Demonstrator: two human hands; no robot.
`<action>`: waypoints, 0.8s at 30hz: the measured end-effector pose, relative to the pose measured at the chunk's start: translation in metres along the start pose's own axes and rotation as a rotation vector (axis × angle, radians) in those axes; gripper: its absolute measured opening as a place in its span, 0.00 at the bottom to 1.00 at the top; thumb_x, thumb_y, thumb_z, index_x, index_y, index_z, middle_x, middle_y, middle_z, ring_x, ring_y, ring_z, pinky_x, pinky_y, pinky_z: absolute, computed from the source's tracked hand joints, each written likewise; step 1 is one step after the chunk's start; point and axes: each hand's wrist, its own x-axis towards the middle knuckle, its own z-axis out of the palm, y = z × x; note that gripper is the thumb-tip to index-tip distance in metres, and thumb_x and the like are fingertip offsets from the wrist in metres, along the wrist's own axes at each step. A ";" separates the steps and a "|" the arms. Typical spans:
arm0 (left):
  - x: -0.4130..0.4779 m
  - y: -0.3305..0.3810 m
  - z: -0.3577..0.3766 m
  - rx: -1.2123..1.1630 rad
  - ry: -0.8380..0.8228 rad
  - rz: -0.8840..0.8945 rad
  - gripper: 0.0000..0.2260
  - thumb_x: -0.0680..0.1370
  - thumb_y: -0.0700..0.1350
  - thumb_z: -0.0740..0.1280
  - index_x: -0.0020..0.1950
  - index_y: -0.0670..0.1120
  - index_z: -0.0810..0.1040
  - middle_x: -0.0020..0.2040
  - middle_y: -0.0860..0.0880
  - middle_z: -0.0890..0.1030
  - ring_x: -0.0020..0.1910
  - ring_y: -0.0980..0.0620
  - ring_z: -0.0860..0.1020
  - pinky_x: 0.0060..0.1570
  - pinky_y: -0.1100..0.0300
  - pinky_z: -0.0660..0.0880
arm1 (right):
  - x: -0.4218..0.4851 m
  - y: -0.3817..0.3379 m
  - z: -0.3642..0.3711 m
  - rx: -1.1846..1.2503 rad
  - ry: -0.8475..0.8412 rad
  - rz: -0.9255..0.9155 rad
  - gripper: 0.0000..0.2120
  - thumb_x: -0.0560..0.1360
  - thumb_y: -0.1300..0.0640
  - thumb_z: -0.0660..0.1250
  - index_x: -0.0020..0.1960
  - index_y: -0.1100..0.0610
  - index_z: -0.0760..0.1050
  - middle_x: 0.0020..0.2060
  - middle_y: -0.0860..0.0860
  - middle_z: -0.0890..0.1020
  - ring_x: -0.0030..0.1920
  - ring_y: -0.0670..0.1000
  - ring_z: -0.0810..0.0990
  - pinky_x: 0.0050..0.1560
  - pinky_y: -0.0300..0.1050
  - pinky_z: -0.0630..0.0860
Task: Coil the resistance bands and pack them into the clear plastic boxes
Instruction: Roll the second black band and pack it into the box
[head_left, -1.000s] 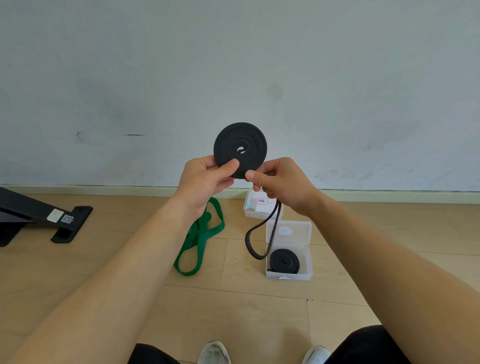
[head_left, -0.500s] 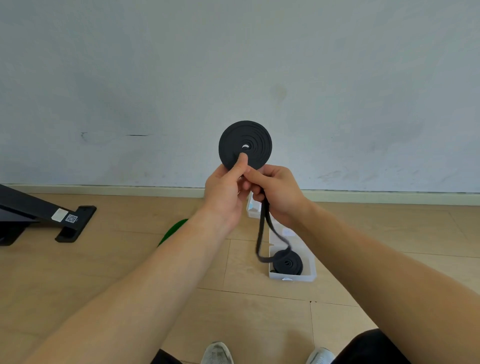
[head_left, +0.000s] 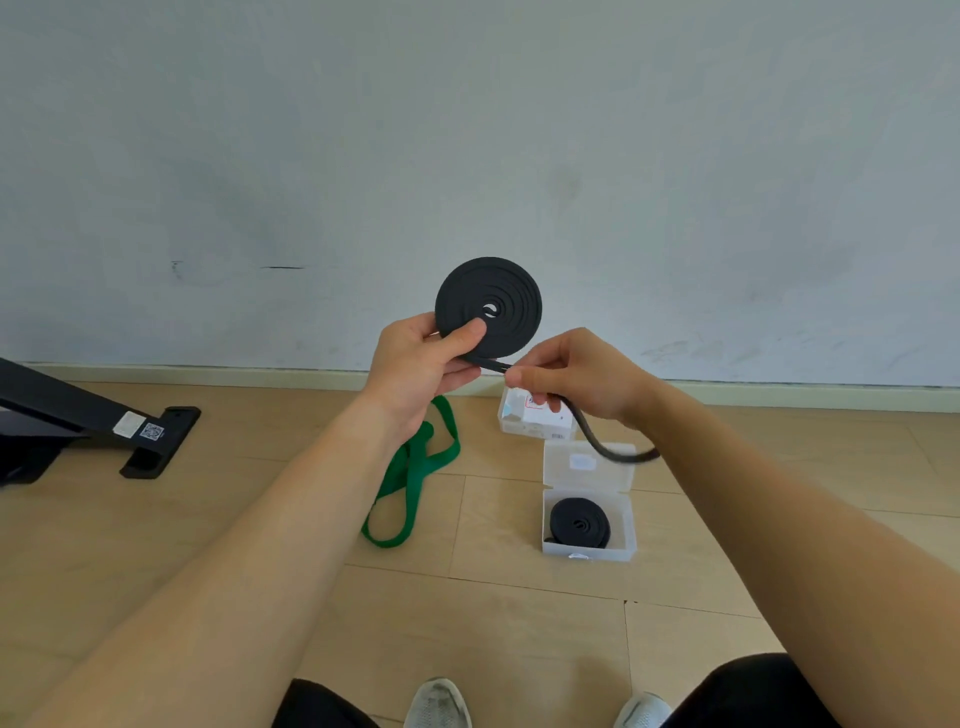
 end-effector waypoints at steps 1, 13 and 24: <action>0.001 0.001 -0.001 0.011 -0.001 0.000 0.12 0.78 0.44 0.72 0.61 0.44 0.81 0.52 0.46 0.87 0.52 0.48 0.86 0.49 0.58 0.82 | -0.001 0.002 -0.003 -0.023 0.012 -0.009 0.12 0.77 0.51 0.73 0.44 0.59 0.84 0.29 0.50 0.78 0.31 0.48 0.73 0.38 0.41 0.74; -0.002 0.001 0.008 0.091 -0.068 0.011 0.10 0.78 0.43 0.73 0.59 0.46 0.81 0.49 0.47 0.88 0.49 0.49 0.87 0.47 0.59 0.83 | -0.008 0.003 -0.013 -0.021 0.098 -0.025 0.16 0.77 0.49 0.72 0.44 0.62 0.84 0.23 0.46 0.64 0.26 0.46 0.61 0.28 0.38 0.63; -0.003 -0.008 0.016 -0.003 -0.067 -0.082 0.13 0.79 0.41 0.71 0.63 0.42 0.80 0.56 0.43 0.86 0.54 0.46 0.85 0.50 0.55 0.83 | -0.009 0.009 -0.013 0.165 0.108 -0.008 0.15 0.77 0.56 0.73 0.33 0.60 0.78 0.25 0.47 0.65 0.27 0.47 0.61 0.28 0.38 0.62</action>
